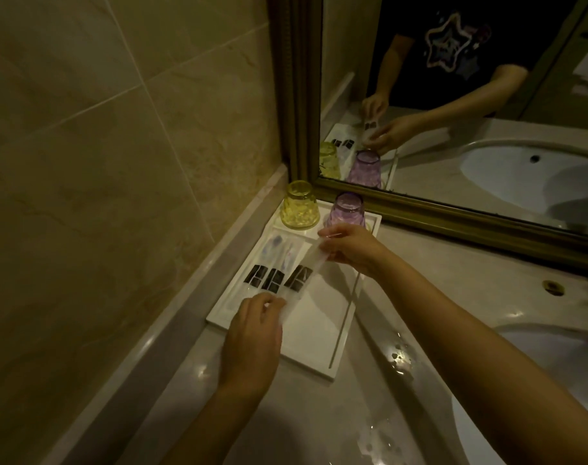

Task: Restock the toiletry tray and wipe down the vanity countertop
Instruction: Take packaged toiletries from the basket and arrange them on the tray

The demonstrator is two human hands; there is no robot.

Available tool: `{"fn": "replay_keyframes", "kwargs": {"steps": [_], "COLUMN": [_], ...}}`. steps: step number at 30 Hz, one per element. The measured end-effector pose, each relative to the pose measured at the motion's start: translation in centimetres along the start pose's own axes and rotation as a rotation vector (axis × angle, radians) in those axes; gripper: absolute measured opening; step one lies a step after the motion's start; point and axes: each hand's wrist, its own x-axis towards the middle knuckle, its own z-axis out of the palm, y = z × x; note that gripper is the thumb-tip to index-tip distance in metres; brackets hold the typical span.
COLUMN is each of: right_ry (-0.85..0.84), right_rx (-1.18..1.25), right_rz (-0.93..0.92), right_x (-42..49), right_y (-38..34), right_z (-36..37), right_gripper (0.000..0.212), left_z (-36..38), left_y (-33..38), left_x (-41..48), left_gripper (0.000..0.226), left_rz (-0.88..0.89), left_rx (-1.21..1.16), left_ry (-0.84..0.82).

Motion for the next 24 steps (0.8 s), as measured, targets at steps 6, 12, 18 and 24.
{"fn": "replay_keyframes", "kwargs": {"steps": [6, 12, 18, 24], "right_ry": [0.205, 0.297, 0.306, 0.355], "right_rx": [-0.318, -0.47, -0.659, -1.186], "right_rz": [-0.123, -0.33, -0.513, -0.704], "right_x": [2.3, 3.6, 3.5, 3.3], "right_y": [1.6, 3.1, 5.1, 5.6], "right_z": [1.2, 2.3, 3.1, 2.6], "right_gripper": [0.039, 0.029, 0.021, 0.027], "left_z": [3.0, 3.3, 3.1, 3.3], "left_y": [0.0, -0.4, -0.4, 0.0], "left_x": [0.1, 0.9, 0.6, 0.7], "left_gripper": [0.049, 0.045, 0.037, 0.032], "left_rz": [-0.053, -0.041, -0.037, -0.049], "left_rx": [-0.007, -0.121, -0.05, -0.004], "left_ry": [-0.166, -0.221, -0.232, -0.25]}}
